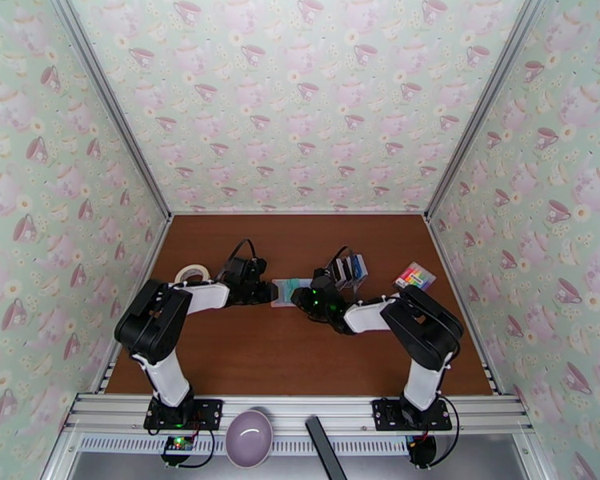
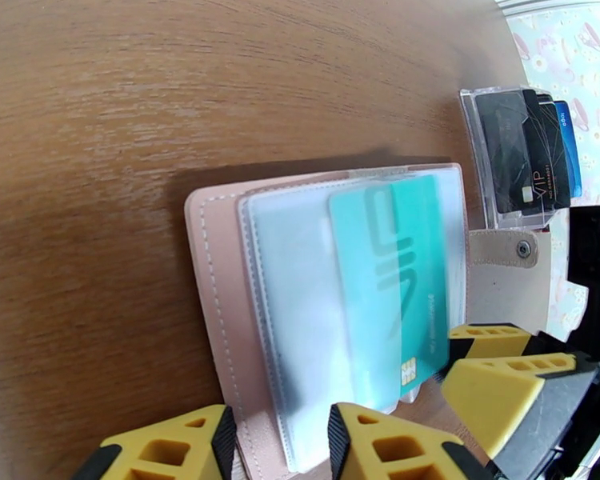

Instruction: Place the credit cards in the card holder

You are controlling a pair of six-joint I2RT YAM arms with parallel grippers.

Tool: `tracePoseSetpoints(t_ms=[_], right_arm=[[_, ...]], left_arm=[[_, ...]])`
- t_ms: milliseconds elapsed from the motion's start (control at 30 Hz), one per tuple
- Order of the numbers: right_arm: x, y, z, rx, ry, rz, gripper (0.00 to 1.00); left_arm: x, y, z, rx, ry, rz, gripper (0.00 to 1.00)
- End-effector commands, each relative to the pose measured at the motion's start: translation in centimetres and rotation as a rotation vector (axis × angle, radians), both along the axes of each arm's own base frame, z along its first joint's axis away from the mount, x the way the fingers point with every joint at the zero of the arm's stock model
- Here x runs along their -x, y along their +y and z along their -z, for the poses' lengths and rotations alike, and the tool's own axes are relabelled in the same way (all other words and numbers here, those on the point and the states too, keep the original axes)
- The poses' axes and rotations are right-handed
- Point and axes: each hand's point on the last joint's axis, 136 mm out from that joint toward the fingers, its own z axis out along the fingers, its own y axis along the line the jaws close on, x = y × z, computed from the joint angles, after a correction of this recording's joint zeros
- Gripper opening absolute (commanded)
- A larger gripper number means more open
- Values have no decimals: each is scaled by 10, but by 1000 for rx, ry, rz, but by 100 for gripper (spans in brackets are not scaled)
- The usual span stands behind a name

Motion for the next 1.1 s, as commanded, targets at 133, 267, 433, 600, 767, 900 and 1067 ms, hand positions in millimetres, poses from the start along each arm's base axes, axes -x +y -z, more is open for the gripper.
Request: tracePoseSetpoints(t_ms=[133, 267, 433, 600, 767, 900, 1067], right_arm=[[-4, -24, -19, 278, -28, -39, 41], [-14, -15, -24, 314, -34, -71, 40], [-27, -8, -11, 386, -2, -94, 39], [-30, -7, 1, 414, 23, -101, 39], [-32, -10, 5, 425, 29, -95, 39], [-34, -7, 5, 417, 27, -99, 39], [-37, 2, 5, 393, 30, -117, 38]], left_arm=[[36, -3, 48, -52, 147, 33, 38], [36, -3, 48, -52, 148, 32, 33], [35, 0, 49, -55, 147, 24, 29], [34, 3, 48, -55, 147, 21, 26], [33, 6, 48, -52, 148, 17, 24], [33, 7, 49, -54, 148, 17, 22], [33, 8, 50, -56, 151, 15, 17]])
